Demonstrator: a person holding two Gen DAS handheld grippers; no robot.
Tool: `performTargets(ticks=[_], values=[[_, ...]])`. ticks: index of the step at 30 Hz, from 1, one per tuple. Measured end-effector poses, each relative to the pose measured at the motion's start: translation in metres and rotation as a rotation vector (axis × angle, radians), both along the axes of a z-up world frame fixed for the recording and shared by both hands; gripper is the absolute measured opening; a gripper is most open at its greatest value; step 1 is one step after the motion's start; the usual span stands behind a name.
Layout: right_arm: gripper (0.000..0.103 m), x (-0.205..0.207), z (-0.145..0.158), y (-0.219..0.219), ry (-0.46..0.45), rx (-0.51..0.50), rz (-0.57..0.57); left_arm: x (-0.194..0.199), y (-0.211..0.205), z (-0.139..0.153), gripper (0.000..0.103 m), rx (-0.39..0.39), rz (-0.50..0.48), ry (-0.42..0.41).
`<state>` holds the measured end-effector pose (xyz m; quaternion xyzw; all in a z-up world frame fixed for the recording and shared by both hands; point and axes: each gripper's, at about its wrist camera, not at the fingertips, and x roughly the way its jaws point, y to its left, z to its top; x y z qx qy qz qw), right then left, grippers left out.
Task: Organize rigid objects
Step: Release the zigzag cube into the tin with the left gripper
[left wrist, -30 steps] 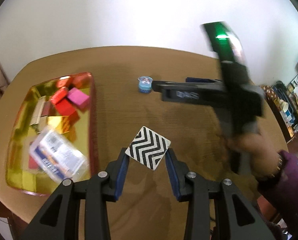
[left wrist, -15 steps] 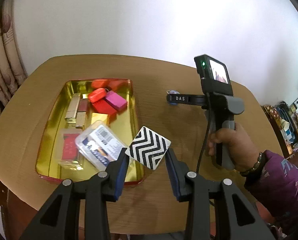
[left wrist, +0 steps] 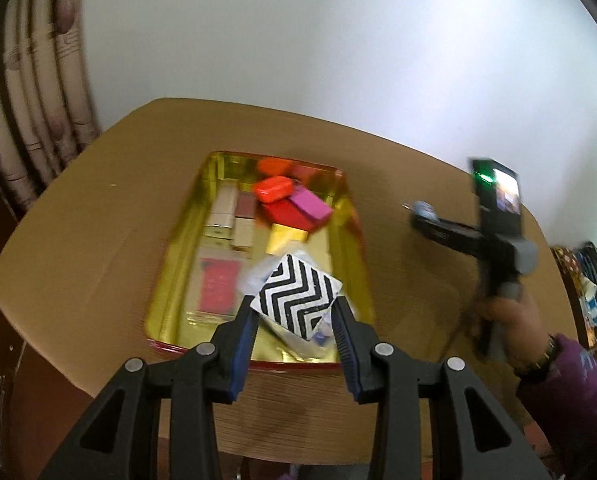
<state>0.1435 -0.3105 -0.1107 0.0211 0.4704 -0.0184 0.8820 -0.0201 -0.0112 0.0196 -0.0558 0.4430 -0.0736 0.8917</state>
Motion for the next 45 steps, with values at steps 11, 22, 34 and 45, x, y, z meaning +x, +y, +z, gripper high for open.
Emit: performTargets(ticks=[11,22,34,45], values=[[0.029,-0.041,0.017,-0.002,-0.039,0.024,0.023,0.035,0.028,-0.011,0.038,0.080,0.001,-0.011],[0.029,-0.054,0.007,-0.008,-0.031,0.025,0.021,0.093,0.036,-0.040,0.038,0.215,-0.042,-0.005],[0.029,-0.053,-0.002,-0.009,-0.019,0.037,0.009,0.104,0.022,-0.047,0.039,0.298,-0.096,-0.026],[0.029,-0.060,0.028,0.001,-0.075,0.050,0.035,0.097,0.030,-0.034,0.039,0.231,-0.065,-0.011]])
